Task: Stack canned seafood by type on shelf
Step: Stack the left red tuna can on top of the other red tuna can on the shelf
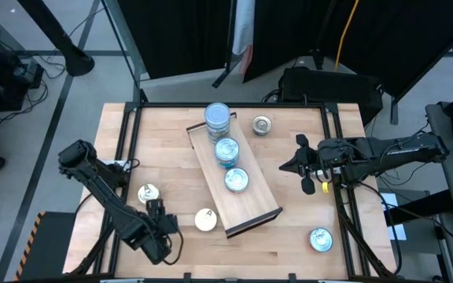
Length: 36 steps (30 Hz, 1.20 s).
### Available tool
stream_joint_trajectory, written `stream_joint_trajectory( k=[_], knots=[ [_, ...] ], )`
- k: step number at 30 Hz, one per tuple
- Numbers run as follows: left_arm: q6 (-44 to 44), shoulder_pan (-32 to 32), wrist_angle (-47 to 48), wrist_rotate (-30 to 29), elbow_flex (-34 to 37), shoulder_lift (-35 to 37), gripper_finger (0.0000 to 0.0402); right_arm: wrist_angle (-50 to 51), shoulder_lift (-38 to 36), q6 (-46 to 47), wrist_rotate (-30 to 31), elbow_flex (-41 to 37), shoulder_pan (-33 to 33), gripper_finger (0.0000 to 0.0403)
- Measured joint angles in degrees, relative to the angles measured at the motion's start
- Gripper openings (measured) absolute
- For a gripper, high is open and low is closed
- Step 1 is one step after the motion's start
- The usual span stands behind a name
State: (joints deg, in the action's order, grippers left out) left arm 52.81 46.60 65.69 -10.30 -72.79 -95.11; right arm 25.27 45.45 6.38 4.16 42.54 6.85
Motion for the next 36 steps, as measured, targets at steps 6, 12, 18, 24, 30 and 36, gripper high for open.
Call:
stream_joint_trajectory(
  k=[6, 12, 18, 24, 30, 36],
  knots=[
    [-13.74, -0.11, 1.23, 4.16, 2.38, -2.42, 0.0325, 0.77, 0.0, 0.49, 0.0, 0.0, 0.0, 0.0],
    [-17.81, -0.42, 4.1, 1.23, 2.5, -4.05, 0.0296, 0.74, -0.02, 0.49, 0.0, 0.0, 0.01, 0.0],
    [-17.24, -1.36, 4.11, 1.3, 2.5, -4.18, 0.0257, 0.75, -0.02, 0.5, 0.01, 0.0, 0.01, 0.0],
    [-15.85, -2.65, 3.75, 4.47, 3.33, -4.18, 0.0211, 0.74, 0.0, 0.93, 0.0, 0.0, 0.02, 0.0],
    [-11.31, -3.73, 1.31, 7.33, 5.47, -4.18, 0.0174, 0.74, -0.01, 0.97, -1.62, 0.0, 0.16, 0.0],
    [-9.77, -3.77, -0.44, 6.1, 3.65, -4.14, 0.014, 0.01, 0.0, 0.49, -1.35, 0.0, 1.47, 0.0]
  ],
)
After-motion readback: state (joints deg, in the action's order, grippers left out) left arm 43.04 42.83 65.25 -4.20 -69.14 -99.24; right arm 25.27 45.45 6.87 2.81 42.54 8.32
